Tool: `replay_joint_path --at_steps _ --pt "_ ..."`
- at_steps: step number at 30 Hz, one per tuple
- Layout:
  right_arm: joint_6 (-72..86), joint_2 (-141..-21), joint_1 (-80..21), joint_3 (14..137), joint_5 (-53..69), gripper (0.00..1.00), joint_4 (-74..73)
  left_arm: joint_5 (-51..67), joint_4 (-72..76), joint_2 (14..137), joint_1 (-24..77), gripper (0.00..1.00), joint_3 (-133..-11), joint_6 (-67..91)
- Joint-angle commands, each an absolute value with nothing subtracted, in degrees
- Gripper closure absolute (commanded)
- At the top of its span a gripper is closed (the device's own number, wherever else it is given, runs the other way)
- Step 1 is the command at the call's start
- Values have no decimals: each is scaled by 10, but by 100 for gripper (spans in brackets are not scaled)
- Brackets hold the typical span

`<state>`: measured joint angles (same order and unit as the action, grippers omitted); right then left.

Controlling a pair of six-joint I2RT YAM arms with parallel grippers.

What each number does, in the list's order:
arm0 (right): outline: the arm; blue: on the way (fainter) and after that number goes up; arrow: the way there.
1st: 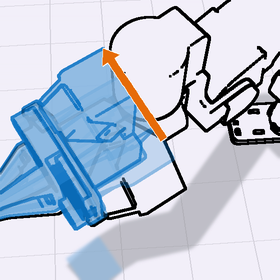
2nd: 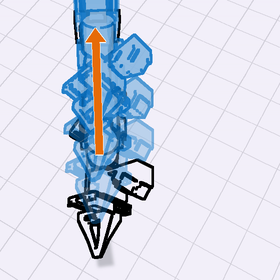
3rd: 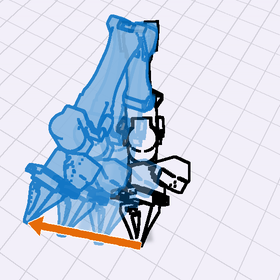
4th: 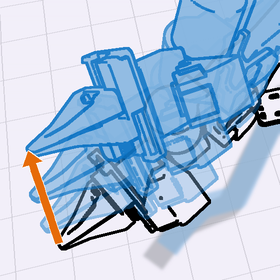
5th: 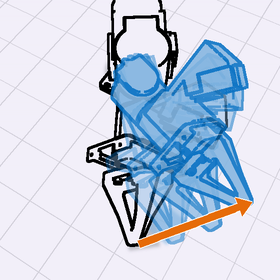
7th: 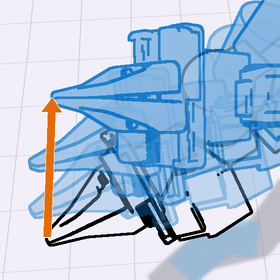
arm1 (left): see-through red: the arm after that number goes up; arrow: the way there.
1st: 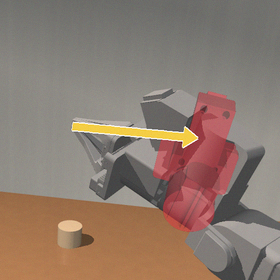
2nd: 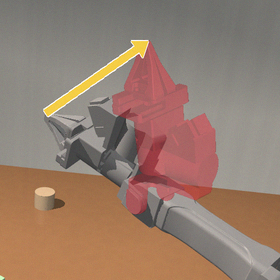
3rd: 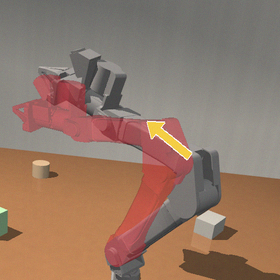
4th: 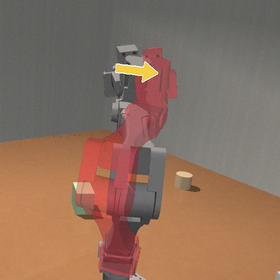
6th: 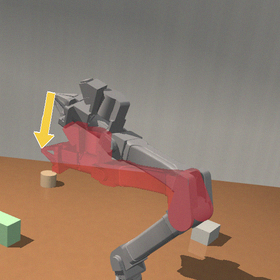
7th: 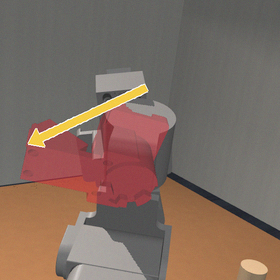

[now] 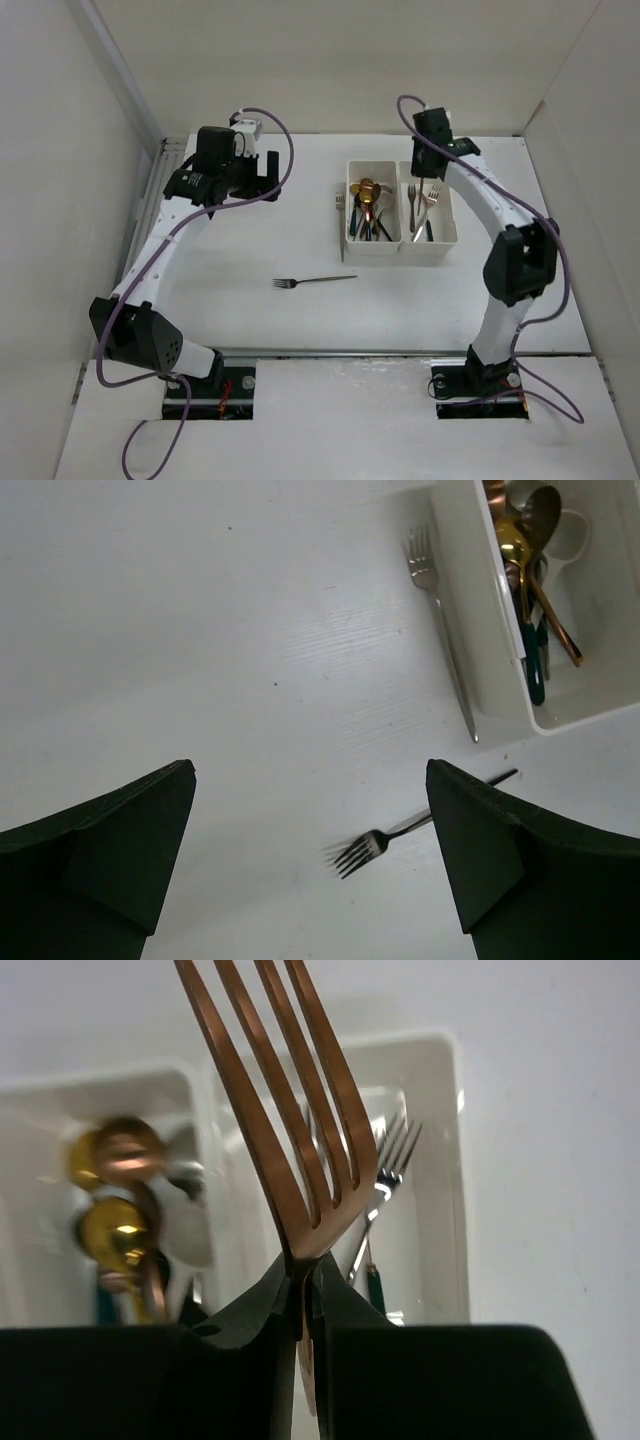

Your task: Sort the eating utensils into containers

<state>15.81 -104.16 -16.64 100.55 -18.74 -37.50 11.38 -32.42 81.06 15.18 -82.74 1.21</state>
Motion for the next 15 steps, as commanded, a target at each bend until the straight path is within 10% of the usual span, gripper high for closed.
replay_joint_path --at_steps 1,8,15 --pt "118 -1091 -172 1002 -250 100 -454 75 -313 778 146 0 -832 5" --pt "123 -1160 -172 1002 -287 87 -447 63 -313 773 141 0 -821 -5" --pt "134 -1116 -172 1012 -280 38 -453 69 -318 773 141 0 -826 -5"
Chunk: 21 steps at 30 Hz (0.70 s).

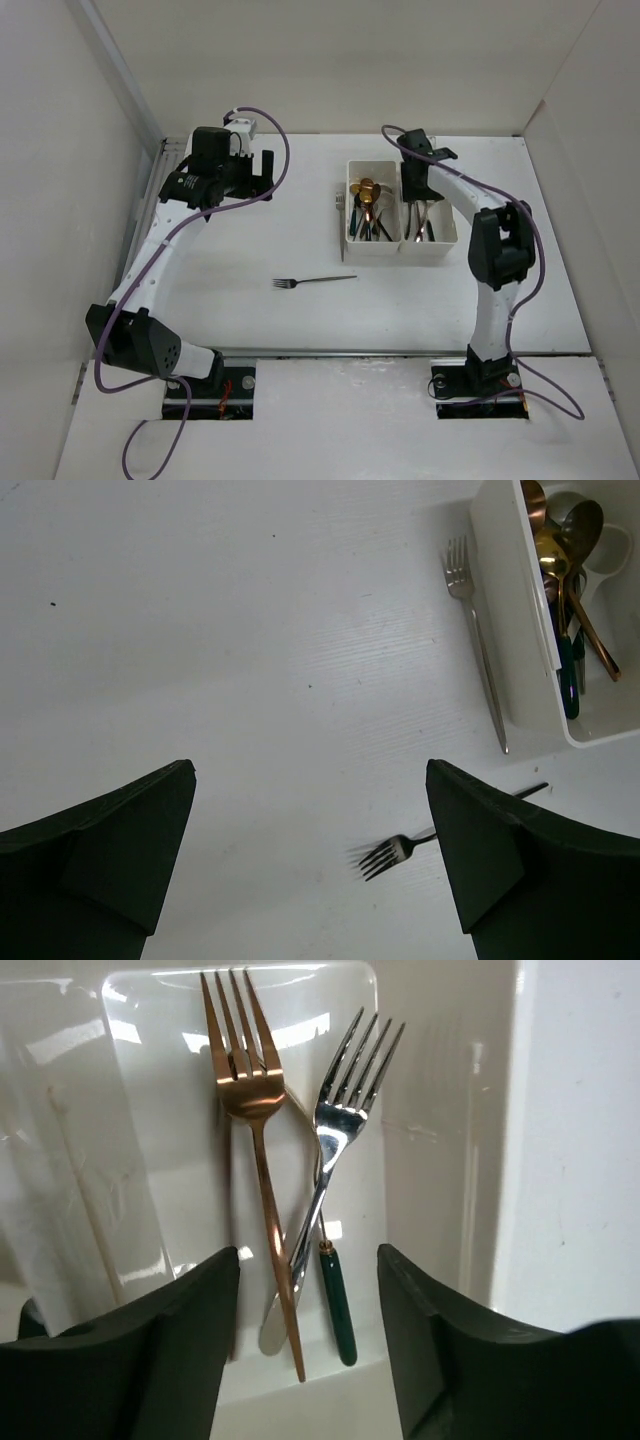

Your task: Sort the eating utensils into containers

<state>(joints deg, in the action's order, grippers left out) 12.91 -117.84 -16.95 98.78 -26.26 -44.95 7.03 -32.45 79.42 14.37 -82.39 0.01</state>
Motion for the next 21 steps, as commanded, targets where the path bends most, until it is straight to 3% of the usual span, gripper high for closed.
replay_joint_path --at_steps 1,5,6,10,15,21 --pt "134 -1103 -172 1020 -280 36 -460 69 -318 773 141 0 -826 -5" --pt "113 -1012 -231 1006 -278 29 -442 74 -318 778 141 0 -826 -5" --pt "95 -971 -254 988 -266 0 -407 74 -318 778 141 0 -826 -5" --pt "-34 -936 -390 909 -143 0 -377 74 -318 784 141 0 -832 -5" --pt "-70 -1026 -519 906 -68 0 -413 63 -318 784 135 0 -832 -5" --pt "-92 -1134 -550 924 -16 4 -410 42 -318 771 128 0 -832 1"
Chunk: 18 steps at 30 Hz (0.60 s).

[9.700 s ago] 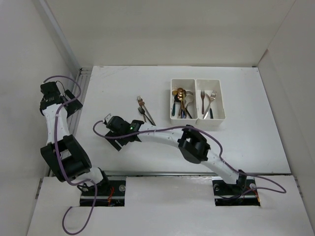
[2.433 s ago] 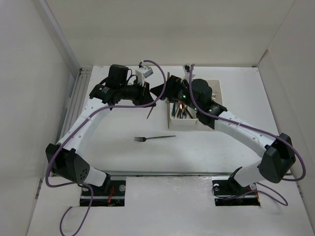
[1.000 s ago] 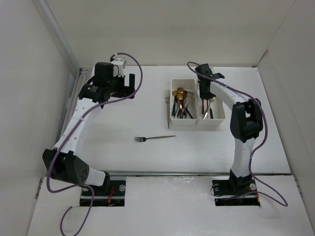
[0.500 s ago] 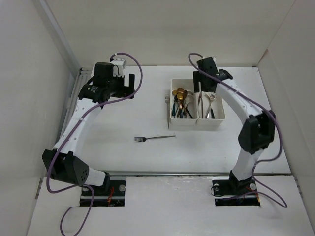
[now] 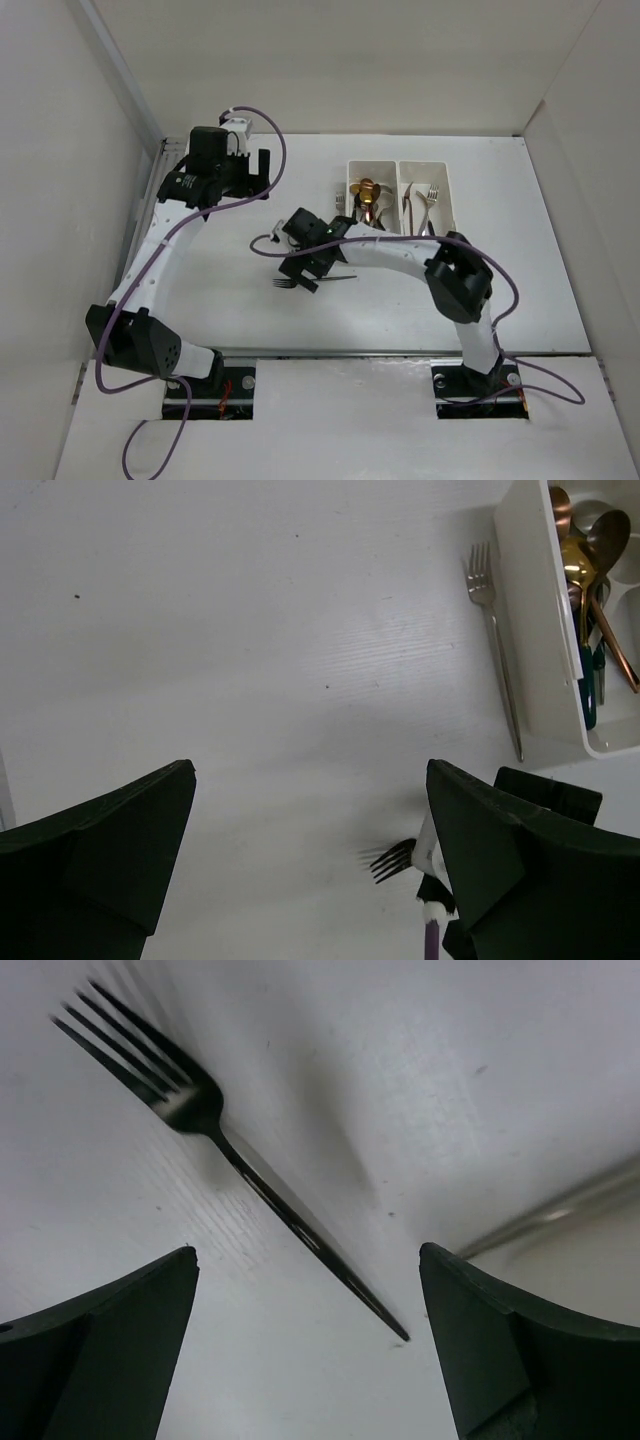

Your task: Sort the eating utensils into containers

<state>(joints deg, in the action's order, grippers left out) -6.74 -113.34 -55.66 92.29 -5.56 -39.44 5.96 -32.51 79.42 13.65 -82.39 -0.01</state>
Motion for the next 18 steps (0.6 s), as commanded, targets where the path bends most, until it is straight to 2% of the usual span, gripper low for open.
replay_joint_path --at_steps 1,5,8,12,13,16,17,18 --pt "-92 -1139 -550 924 -1 4 -402 36 -318 771 117 0 -832 6" --pt "-74 -1174 -550 924 -15 4 -365 36 -318 766 102 0 -827 11" --pt "-68 -1208 -550 924 -37 8 -352 36 -318 759 97 0 -827 11" --pt "-62 -1237 -550 918 -15 24 -365 36 -318 759 91 0 -827 11" --pt "-62 -1237 -550 911 -15 35 -356 36 -318 759 91 0 -827 11" --pt "-56 -1237 -550 888 -4 56 -339 36 -313 759 91 0 -827 11" --pt "-51 -1231 -550 888 -4 73 -339 36 -313 759 91 0 -827 11" --pt "-45 -1230 -550 881 -4 84 -331 36 -313 759 91 0 -827 11"
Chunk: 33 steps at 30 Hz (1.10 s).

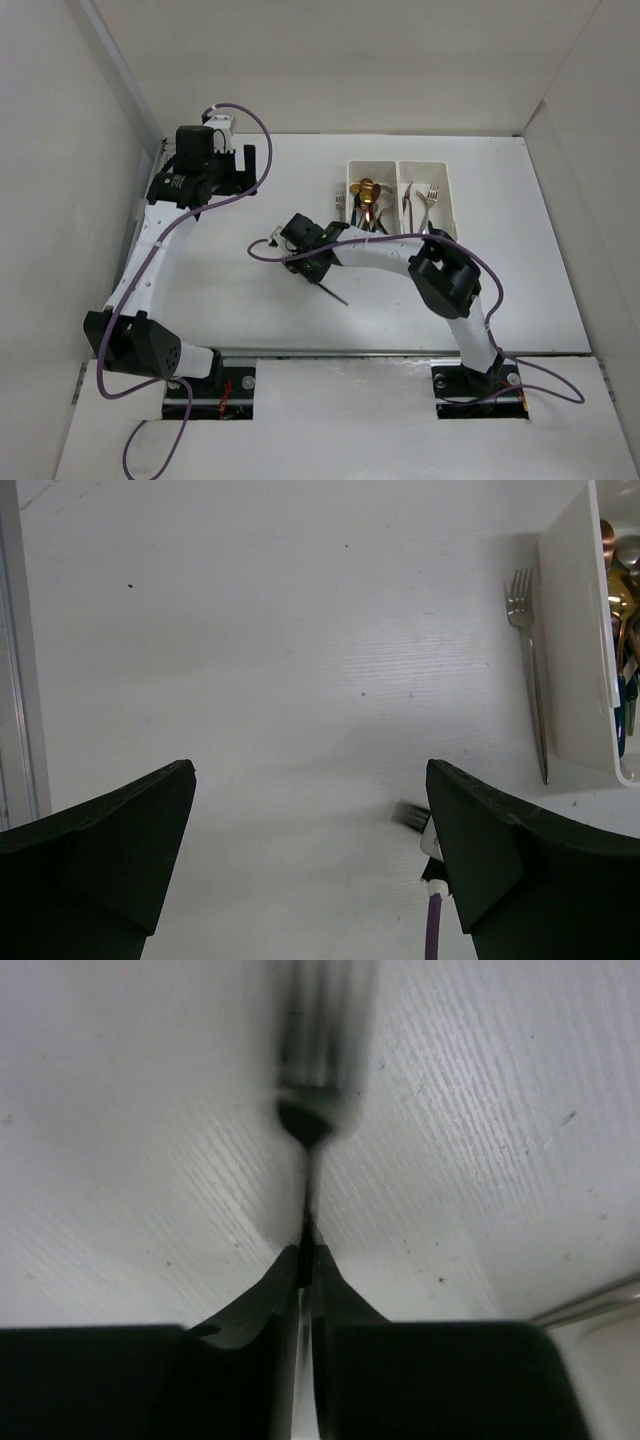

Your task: Sort the eating utensils into containers

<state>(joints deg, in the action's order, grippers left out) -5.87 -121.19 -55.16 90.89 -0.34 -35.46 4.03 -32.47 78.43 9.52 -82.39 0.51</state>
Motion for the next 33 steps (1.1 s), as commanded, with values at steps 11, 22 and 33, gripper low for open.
replay_joint_path --at_steps 11,22,33 --pt "50 -1090 -556 904 34 100 -221 31 -313 759 86 0 -827 11" --pt "233 -885 -296 871 -269 100 -191 25 -313 749 86 0 -817 11" --pt "52 -990 -146 849 -280 100 -241 61 -308 749 86 0 -806 11"
